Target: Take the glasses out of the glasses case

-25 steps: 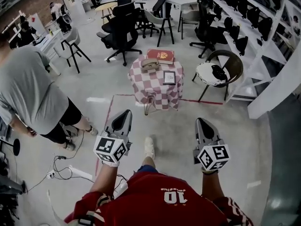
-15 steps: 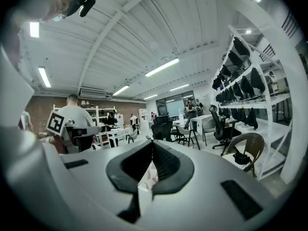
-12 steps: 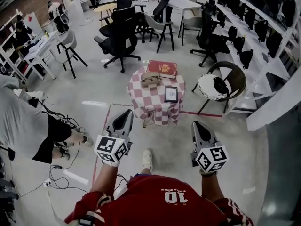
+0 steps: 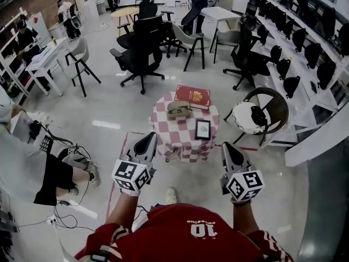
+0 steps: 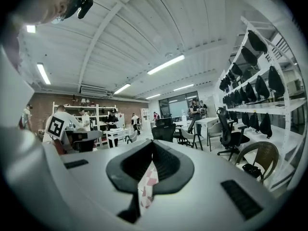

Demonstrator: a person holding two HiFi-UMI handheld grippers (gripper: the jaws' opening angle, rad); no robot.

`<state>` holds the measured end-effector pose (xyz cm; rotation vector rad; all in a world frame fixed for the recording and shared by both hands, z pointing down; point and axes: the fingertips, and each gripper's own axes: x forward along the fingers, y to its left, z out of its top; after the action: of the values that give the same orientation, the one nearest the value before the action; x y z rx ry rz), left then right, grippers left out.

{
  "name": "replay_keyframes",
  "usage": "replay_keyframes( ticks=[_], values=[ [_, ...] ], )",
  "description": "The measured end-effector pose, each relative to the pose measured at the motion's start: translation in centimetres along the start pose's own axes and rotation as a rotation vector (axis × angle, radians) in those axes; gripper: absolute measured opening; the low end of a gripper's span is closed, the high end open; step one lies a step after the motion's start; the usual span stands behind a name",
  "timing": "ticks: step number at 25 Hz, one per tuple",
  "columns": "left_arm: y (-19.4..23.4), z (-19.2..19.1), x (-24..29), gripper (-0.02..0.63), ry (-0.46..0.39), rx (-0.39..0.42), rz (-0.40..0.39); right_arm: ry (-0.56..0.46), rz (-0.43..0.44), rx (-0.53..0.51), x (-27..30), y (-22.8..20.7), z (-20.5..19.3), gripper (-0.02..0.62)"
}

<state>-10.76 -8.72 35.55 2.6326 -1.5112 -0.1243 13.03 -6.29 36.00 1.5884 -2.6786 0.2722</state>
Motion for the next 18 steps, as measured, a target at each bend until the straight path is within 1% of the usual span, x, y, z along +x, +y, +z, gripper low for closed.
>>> replay_keyframes(
  ticks=[9,14,18],
  values=[
    [5.3,0.5,6.2,0.008,0.005,0.019,-0.046,-0.019,-0.018,0.007,8.2,-1.3,1.1,0.015],
    [7.6,0.2,9.1,0.008,0.005,0.016,-0.074,-0.026,-0.044,0.004,10.8,-2.1,1.1,0.015],
    [8.7,0.1,10.8,0.008,0.004,0.003,-0.086,-0.003,-0.062,0.007,12.2,-2.8,0.6,0.015]
  ],
)
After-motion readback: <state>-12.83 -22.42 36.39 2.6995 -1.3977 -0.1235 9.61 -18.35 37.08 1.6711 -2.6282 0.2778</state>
